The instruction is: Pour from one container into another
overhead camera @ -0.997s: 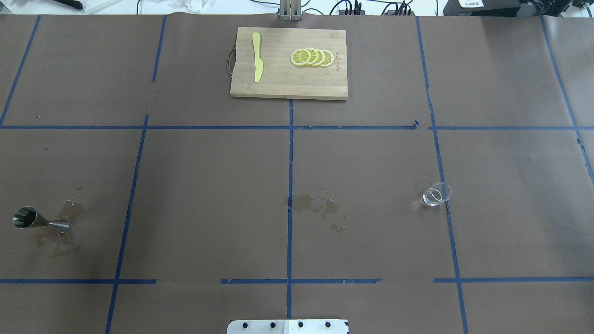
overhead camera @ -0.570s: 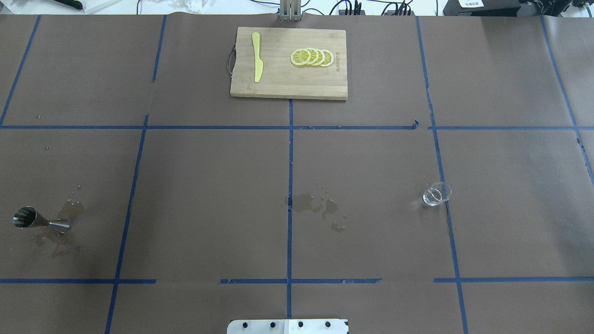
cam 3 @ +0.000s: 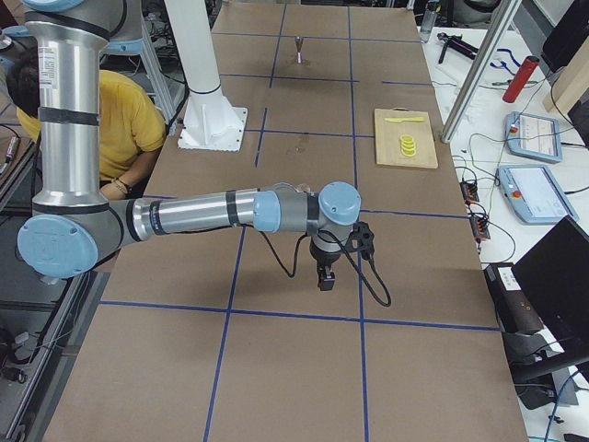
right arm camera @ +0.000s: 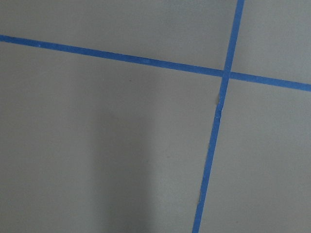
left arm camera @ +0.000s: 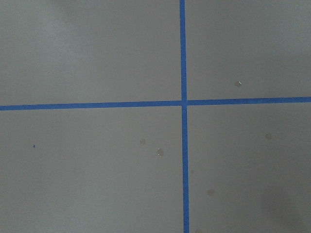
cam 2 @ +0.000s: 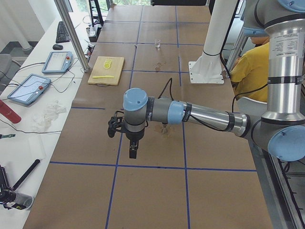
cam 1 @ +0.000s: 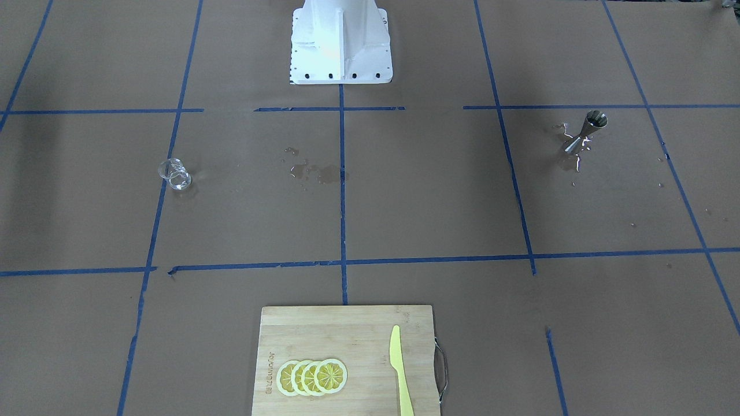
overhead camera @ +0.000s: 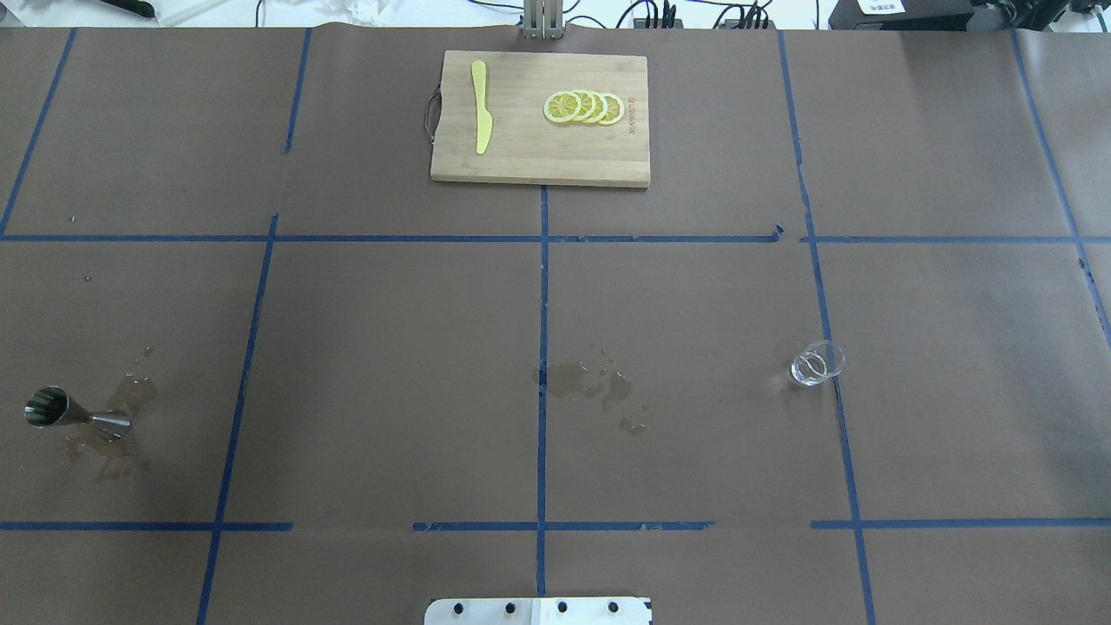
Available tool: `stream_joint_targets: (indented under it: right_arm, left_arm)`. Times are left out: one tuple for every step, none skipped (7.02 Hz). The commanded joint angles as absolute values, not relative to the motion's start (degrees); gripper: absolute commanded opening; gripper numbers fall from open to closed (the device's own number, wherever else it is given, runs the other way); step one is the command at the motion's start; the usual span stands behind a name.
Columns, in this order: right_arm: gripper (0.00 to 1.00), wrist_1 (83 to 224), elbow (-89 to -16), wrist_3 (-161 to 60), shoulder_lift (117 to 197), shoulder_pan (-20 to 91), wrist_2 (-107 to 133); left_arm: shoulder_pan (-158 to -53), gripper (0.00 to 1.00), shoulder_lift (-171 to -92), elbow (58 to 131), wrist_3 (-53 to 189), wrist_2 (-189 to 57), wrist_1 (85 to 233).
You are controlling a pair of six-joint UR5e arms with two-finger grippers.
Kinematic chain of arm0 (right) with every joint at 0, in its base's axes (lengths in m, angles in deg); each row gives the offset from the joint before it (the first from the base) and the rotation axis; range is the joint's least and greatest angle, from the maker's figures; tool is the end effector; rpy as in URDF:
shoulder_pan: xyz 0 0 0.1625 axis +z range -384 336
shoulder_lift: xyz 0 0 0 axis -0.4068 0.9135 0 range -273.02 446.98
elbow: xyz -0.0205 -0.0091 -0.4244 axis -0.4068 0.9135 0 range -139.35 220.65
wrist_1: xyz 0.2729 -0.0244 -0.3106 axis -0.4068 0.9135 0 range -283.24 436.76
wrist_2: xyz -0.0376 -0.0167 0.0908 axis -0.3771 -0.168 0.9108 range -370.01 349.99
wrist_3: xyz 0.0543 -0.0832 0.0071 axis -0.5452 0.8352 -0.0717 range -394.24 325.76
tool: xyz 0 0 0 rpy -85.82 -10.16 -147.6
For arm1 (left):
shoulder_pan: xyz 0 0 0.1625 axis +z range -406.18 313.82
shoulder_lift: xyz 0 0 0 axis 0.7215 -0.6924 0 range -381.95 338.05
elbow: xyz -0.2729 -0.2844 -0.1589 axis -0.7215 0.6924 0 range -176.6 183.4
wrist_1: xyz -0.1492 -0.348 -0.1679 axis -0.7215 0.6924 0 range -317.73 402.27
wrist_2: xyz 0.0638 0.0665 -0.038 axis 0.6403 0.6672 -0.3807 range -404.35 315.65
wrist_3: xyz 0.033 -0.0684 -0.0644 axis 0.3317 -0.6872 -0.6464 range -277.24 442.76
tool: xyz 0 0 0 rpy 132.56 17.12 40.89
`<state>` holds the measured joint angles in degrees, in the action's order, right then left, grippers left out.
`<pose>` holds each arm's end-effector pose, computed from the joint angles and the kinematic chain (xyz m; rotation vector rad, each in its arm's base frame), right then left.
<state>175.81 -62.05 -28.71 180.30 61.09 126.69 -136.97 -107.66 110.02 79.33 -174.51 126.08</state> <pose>0.0210 -0.4658 0.5907 0.0099 -0.8161 -0.1742 -0.0755 -0.4575 0.5675 0.0865 0.7024 -0.0331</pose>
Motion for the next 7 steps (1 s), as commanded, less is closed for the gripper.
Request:
stream_joint_targets:
  right_arm:
    - [1.00, 175.82, -61.92, -28.70, 180.14, 60.63, 126.57]
    - [1.00, 175.73, -61.92, -28.70, 180.14, 60.37, 126.57]
    - [1.00, 175.73, -61.92, -28.61, 180.14, 60.37, 126.66]
    - [1.00, 175.73, -62.10, -28.61, 180.14, 60.37, 126.75]
    - [1.00, 175.64, -62.27, -28.70, 180.05, 60.37, 127.19]
    - [1.00, 175.64, -62.19, -28.70, 180.05, 60.37, 127.10]
    - [1.00, 175.64, -62.27, -28.70, 180.05, 60.46, 127.10]
  left_arm:
    - [-136.88, 1.00, -107.12, 110.18, 80.81, -176.45, 125.07]
    - [-136.88, 1.00, -107.38, 108.01, 93.18, -176.27, 124.81]
    - [-137.14, 1.00, -107.73, 107.73, 95.31, -176.27, 123.67]
    - [-137.15, 1.00, -107.82, 107.55, 95.42, -176.27, 123.31]
    - [-137.23, 1.00, -107.99, 107.55, 95.42, -176.36, 123.22]
    - [-137.50, 1.00, -108.00, 107.55, 95.51, -176.36, 123.31]
    - [-137.58, 1.00, -108.52, 106.16, 95.59, -176.27, 123.40]
